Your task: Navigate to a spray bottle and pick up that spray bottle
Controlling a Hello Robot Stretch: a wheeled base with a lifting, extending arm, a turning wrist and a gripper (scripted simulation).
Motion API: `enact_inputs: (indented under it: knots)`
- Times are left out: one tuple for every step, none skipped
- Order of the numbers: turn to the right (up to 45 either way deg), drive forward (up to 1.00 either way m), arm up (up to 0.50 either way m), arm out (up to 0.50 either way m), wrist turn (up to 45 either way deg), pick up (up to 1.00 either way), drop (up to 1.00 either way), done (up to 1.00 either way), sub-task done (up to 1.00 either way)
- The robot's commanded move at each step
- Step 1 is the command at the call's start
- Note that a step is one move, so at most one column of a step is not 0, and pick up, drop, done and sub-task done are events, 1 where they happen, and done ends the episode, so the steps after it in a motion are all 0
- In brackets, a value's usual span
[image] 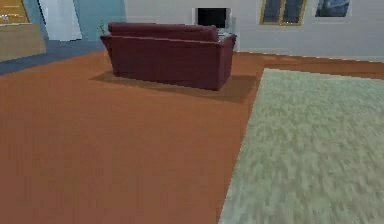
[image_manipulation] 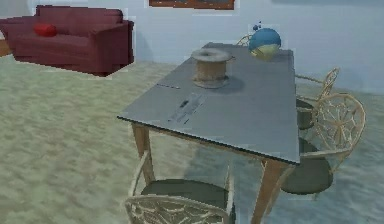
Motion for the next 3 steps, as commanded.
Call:
enact_inputs:
  knots:
    - [-3.0,0.00,0.00,0.00,0.0,0.00,0.00,0.00,0.00]
    - [0.0,0.30,0.00,0.00,0.0,0.00,0.00,0.00,0.00]
    - [-27.0,0.00,0.00,0.00,0.0,0.00,0.00,0.00,0.00]
